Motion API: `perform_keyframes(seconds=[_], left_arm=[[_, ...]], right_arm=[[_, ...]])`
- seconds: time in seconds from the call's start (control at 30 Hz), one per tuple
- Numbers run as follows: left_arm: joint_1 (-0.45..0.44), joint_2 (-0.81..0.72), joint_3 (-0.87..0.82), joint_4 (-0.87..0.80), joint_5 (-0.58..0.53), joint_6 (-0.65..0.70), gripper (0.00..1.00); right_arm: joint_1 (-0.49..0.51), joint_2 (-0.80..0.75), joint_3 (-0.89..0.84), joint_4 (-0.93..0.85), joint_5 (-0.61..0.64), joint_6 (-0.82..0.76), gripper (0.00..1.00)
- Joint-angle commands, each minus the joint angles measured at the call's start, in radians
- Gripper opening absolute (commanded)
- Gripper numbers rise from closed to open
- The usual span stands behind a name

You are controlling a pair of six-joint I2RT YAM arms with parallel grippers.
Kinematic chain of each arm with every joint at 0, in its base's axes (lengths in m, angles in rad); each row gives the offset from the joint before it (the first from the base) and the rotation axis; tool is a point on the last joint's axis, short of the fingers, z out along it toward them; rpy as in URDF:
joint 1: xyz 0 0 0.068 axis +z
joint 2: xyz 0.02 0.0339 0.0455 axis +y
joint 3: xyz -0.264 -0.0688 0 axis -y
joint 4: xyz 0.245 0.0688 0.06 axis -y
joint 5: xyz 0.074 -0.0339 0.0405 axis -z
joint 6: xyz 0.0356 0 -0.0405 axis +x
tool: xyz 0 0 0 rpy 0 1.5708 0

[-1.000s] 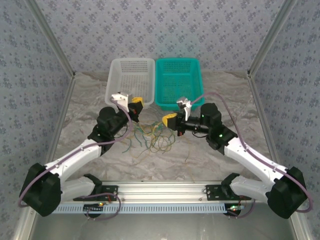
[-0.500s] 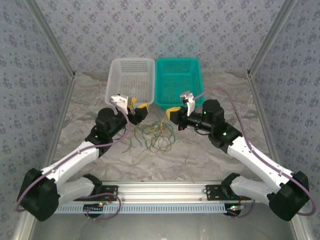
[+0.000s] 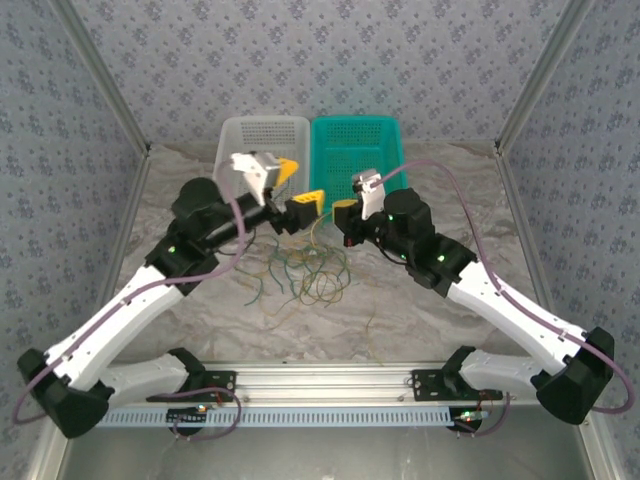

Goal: Untangle the cables

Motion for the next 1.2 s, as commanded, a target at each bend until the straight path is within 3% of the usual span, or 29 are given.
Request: perform_keyframes(seconds=[0.0, 0.17, 0.27, 0.3, 0.4, 0.43, 0.53, 0.8, 1.17], left_arm=[[-0.035, 0.086, 0.026, -0.199, 0.043, 0.102, 0.86], [-0.035, 0.124, -0.035, -0.131, -0.005, 0.113, 0.85], [-0.036, 0.157, -0.038, -0.121, -0.036, 0.126, 0.78], [-0.035, 0.168, -0.034, -0.129, -0.057, 0.133, 0.7], [-0.033, 0.165, -0.05, -0.129, -0.132, 0.138, 0.26], [-0.029, 0.153, -0.065, -0.118, -0.144, 0.133, 0.15], [-0.011, 0.103, -0.108, -0.083, -0.146, 0.106, 0.0], [0.09, -0.039, -0.214, -0.018, -0.13, 0.027, 0.0], [0.281, -0.194, -0.317, -0.013, -0.216, -0.049, 0.0]], right_arm=[[0.004, -0.003, 0.043, -0.03, 0.113, 0.035, 0.0], [0.002, -0.012, 0.049, -0.035, 0.111, 0.052, 0.0], [0.002, -0.017, 0.042, -0.031, 0.103, 0.053, 0.0], [0.002, -0.022, 0.037, -0.028, 0.107, 0.053, 0.0], [-0.014, -0.039, 0.024, -0.038, 0.139, 0.068, 0.0], [-0.026, -0.047, 0.019, -0.045, 0.144, 0.076, 0.0], [-0.065, -0.066, 0.001, -0.07, 0.155, 0.095, 0.0], [-0.156, -0.101, -0.02, -0.129, 0.179, 0.13, 0.0], [-0.334, -0.21, -0.043, -0.208, 0.153, 0.155, 0.0]])
